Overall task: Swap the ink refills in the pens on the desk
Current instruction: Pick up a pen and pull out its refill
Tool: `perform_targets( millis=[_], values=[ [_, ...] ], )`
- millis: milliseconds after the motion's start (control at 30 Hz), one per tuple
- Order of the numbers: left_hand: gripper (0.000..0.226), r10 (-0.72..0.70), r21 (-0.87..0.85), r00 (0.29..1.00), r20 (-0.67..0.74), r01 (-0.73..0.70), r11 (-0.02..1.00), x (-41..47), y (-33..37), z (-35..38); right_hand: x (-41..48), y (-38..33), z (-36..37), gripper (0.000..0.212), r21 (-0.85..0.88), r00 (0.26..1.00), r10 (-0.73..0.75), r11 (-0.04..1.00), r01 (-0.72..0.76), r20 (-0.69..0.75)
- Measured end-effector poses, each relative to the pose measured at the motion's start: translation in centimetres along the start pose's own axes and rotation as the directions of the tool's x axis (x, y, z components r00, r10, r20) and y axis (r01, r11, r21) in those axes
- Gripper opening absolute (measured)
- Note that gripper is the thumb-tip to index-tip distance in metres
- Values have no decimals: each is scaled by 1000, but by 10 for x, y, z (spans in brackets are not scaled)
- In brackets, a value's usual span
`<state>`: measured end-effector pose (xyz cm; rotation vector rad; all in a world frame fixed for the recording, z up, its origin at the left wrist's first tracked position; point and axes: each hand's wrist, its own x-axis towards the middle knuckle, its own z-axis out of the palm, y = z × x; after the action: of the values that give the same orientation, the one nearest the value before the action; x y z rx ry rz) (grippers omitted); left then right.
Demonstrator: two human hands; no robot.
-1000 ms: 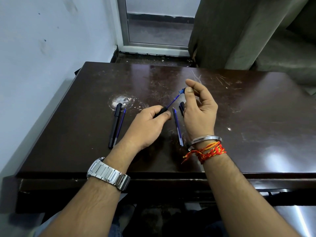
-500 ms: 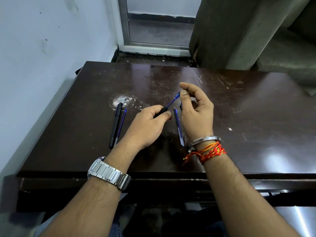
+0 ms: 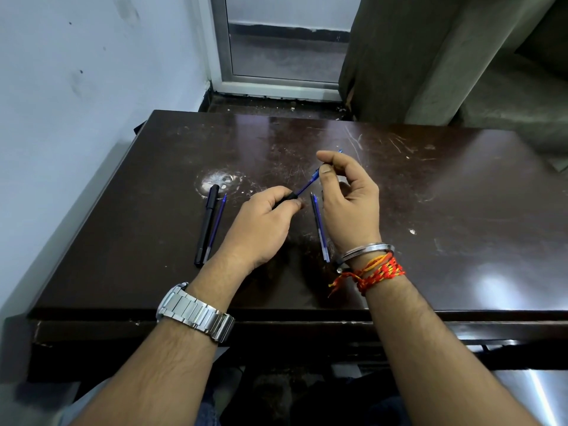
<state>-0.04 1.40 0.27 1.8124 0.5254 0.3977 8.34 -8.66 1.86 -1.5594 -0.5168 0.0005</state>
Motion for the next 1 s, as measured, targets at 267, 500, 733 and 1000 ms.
perform_targets(
  millis=[267, 500, 733, 1000],
  values=[
    [19, 14, -8, 999, -40, -14, 1000, 1, 0, 2, 1, 4, 1, 20, -19, 1000, 2, 1000, -2, 7],
    [19, 33, -35, 998, -47, -35, 999, 1, 0, 3, 2, 5, 1, 22, -4, 1000, 2, 1000, -2, 10],
    [23, 17, -101, 994, -108, -28, 995, 2, 1, 6, -6, 10, 13, 21, 0, 990, 11, 1000, -11, 141],
    [19, 29, -97, 993, -115, -40, 994, 2, 2, 6, -6, 9, 11, 21, -1, 990, 10, 1000, -10, 142]
  ],
)
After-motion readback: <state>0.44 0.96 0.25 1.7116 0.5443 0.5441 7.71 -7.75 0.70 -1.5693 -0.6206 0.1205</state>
